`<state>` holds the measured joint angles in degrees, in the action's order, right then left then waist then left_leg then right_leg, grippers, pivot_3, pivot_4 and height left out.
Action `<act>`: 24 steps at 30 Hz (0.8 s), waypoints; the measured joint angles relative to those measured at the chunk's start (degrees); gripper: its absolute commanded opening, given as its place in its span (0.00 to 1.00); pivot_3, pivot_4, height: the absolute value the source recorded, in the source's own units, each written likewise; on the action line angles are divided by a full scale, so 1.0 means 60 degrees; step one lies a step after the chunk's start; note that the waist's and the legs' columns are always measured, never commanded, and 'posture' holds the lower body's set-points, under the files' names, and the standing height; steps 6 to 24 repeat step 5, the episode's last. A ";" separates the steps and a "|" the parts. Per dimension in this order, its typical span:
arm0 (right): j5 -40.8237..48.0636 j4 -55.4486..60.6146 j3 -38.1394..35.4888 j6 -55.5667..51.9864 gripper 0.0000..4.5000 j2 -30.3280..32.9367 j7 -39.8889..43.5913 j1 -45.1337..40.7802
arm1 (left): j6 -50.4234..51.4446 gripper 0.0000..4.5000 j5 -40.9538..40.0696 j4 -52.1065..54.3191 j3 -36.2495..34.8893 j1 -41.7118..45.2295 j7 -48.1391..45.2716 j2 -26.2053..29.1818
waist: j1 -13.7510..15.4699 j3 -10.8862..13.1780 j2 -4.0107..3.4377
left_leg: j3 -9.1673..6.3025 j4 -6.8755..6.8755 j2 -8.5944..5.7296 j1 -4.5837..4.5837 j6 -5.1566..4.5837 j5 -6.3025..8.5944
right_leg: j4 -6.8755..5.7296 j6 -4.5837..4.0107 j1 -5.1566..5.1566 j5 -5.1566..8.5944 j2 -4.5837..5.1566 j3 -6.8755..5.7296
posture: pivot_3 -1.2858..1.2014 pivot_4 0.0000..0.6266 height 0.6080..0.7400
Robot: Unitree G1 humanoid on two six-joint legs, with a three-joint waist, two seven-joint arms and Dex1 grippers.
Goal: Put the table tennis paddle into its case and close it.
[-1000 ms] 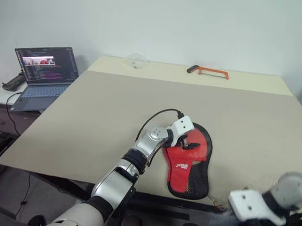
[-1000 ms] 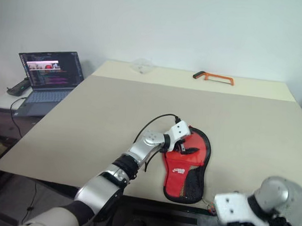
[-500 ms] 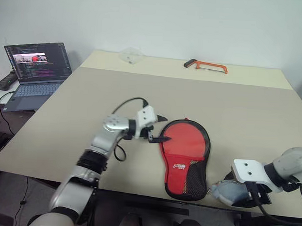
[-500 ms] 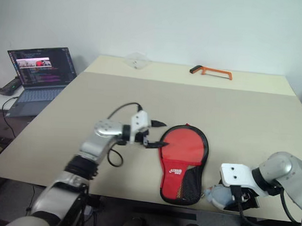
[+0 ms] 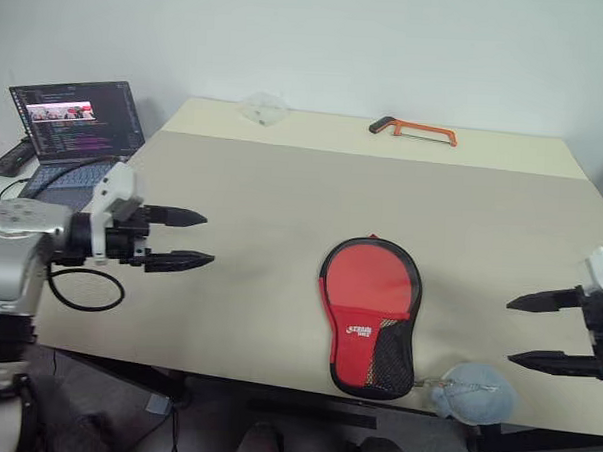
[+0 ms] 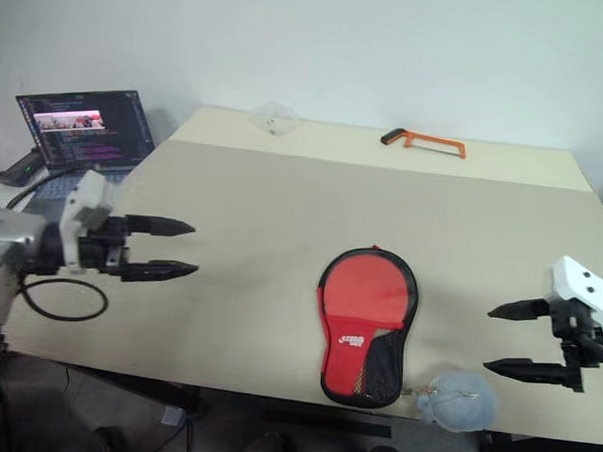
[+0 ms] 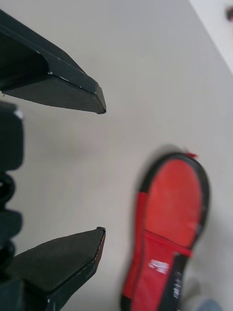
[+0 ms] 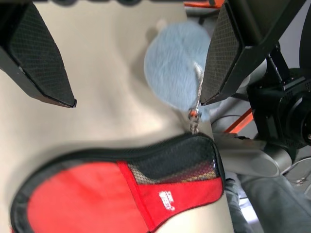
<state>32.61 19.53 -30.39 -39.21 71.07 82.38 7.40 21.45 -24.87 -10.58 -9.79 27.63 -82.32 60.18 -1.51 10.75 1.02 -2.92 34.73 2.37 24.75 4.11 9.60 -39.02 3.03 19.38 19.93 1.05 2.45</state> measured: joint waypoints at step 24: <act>-0.0084 -0.0244 0.0028 0.0118 0.99 0.0010 0.0009 0.0030 | -0.0041 0.91 0.0001 0.0142 -0.0188 -0.0853 0.0082 0.0133 | -0.0029 0.0003 -0.0003 | 0.0017 0.0000 0.0035 -0.0007 0.0000 0.0000 | -0.0005 -0.0009 0.0010 -0.0003 -0.0008 0.0009 | 0.52 0.24 1.00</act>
